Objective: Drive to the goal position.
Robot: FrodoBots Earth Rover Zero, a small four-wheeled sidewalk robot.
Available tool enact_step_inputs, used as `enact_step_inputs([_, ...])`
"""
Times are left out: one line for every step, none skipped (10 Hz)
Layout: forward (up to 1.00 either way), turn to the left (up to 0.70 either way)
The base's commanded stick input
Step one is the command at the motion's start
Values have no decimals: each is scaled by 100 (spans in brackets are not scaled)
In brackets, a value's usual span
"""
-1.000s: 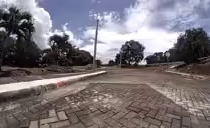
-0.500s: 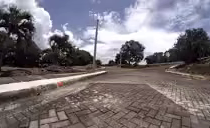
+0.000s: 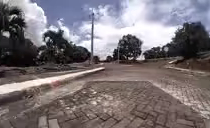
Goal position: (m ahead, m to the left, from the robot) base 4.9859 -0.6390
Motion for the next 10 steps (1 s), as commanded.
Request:
enact_step_inputs([100,-27])
enact_step_inputs([100,-27])
enact_step_inputs([100,-27])
enact_step_inputs([100,-27])
enact_step_inputs([100,-27])
enact_step_inputs([100,-27])
enact_step_inputs([100,-27])
enact_step_inputs([100,-27])
enact_step_inputs([100,-27])
enact_step_inputs([100,-27])
